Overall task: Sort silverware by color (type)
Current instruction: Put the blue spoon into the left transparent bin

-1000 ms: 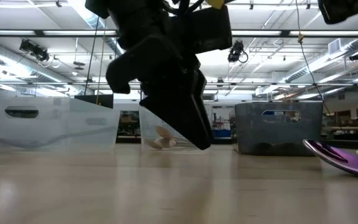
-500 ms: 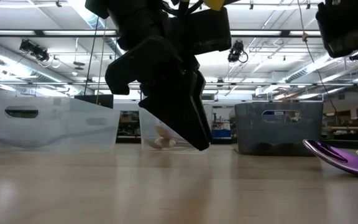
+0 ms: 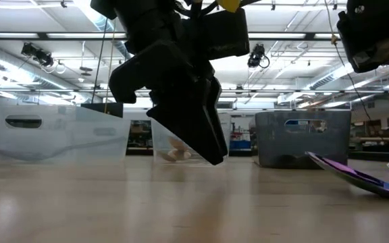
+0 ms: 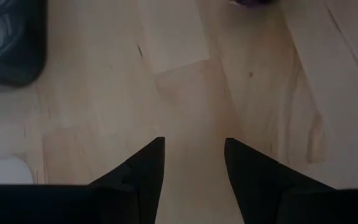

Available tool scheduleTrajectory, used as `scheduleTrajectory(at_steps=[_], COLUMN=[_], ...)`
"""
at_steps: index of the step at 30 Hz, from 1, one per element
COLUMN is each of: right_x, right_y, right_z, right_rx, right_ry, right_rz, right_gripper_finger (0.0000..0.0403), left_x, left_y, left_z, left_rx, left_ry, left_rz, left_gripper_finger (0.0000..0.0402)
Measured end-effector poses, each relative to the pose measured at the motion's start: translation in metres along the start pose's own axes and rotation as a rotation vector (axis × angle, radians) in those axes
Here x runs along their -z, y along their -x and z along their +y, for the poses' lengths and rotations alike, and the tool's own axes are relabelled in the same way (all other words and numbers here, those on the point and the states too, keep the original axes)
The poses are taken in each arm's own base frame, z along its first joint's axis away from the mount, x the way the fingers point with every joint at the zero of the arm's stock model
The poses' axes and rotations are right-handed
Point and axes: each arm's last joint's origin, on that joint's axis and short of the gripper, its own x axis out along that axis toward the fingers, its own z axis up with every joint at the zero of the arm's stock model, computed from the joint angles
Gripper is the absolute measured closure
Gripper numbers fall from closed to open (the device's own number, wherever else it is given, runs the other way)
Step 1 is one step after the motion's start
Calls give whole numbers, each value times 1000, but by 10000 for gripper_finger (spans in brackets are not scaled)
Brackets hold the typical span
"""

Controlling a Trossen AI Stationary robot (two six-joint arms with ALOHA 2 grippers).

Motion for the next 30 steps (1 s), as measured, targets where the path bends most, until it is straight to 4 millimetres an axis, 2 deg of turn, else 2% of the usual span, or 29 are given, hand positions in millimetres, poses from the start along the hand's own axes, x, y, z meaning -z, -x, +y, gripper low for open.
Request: scheduleTrajectory(at_steps=[4, 10, 15, 20, 24, 30], right_x=[-2, -4, -9, -12, -14, -21], right_y=[2, 14, 39, 66, 88, 124], right_z=[-1, -9, -18, -27, -36, -48], right_rx=[6, 31, 39, 13, -8, -101], right_ry=[9, 59, 85, 121, 150, 181], right_rz=[2, -16, -84, -151, -224, -305], right_gripper_finger=[389, 389, 389, 389, 389, 389], left_x=[2, -4, -11, -6, -8, -9], left_y=[5, 28, 36, 27, 29, 36], left_z=[1, 2, -5, -8, -6, -14], left_rx=[-4, -118, -185, -194, -223, -396], left_ry=[-9, -33, -124, -166, -166, -272], left_rz=[32, -5, -70, -156, -205, -193], left_gripper_finger=[226, 226, 226, 226, 226, 226])
